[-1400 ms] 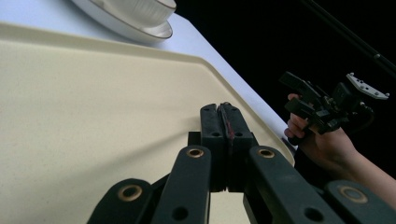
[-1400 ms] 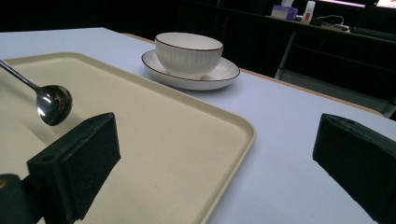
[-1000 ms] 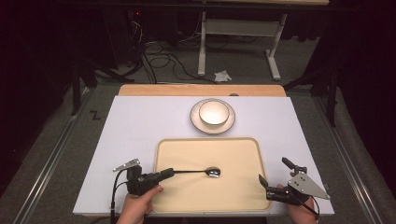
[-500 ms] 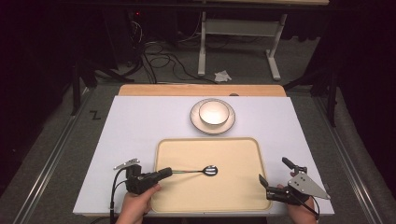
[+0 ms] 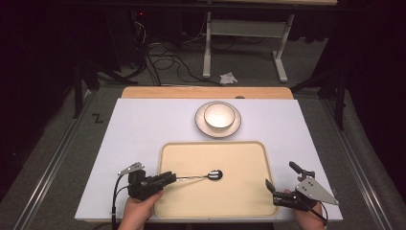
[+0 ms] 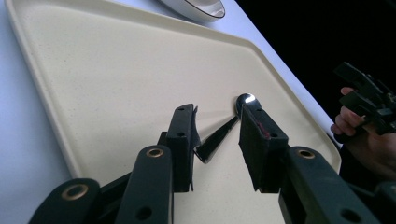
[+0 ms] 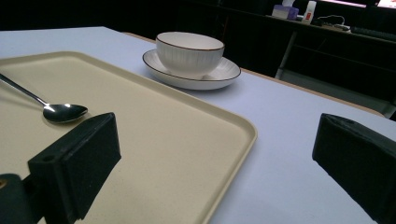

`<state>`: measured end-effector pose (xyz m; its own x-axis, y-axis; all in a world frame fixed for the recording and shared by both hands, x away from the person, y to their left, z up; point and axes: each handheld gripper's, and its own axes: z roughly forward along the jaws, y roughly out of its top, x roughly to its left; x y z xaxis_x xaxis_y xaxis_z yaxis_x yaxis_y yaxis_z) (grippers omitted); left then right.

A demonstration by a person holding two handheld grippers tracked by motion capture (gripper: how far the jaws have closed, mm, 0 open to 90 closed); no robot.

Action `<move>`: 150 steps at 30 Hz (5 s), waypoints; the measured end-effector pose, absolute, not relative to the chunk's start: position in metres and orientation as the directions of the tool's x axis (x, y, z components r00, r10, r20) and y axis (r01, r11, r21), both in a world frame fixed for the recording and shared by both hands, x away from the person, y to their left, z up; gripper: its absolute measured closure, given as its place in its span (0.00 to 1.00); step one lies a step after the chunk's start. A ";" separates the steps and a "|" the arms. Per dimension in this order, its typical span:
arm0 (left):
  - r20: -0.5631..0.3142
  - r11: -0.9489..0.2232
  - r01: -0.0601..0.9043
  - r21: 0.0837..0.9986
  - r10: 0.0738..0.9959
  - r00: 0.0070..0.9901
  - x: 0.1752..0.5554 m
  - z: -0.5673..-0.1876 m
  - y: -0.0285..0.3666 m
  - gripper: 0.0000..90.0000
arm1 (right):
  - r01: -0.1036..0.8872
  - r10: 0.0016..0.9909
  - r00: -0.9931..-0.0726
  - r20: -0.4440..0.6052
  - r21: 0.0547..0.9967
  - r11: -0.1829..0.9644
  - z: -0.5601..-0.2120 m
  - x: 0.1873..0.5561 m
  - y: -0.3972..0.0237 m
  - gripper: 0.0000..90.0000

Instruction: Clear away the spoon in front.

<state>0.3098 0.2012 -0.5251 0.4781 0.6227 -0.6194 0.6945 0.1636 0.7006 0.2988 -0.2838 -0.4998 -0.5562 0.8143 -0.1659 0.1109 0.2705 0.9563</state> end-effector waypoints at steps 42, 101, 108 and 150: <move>-0.059 -0.469 0.584 0.662 0.744 0.665 0.280 -0.510 0.144 1.00 | 0.108 0.810 -0.562 -0.166 0.957 0.270 -0.500 0.298 -0.284 0.02; -0.003 -0.470 0.578 0.667 0.775 0.632 0.293 -0.505 0.135 1.00 | 0.098 0.807 -0.564 -0.175 0.956 0.275 -0.499 0.299 -0.284 0.02; -0.013 -0.494 0.557 0.668 0.740 0.672 0.274 -0.511 0.130 1.00 | 0.090 0.811 -0.555 -0.186 0.955 0.281 -0.498 0.297 -0.283 0.02; -0.085 -0.184 0.475 0.861 0.868 0.489 0.285 -0.482 0.231 0.37 | 0.090 0.807 -0.563 -0.176 0.958 0.272 -0.499 0.299 -0.284 0.02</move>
<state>0.2854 0.2313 -0.4819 0.4894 0.8680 -0.0845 0.4745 -0.1837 0.8609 0.2986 -0.2840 -0.4985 -0.5634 0.8071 -0.1764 0.0904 0.2725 0.9579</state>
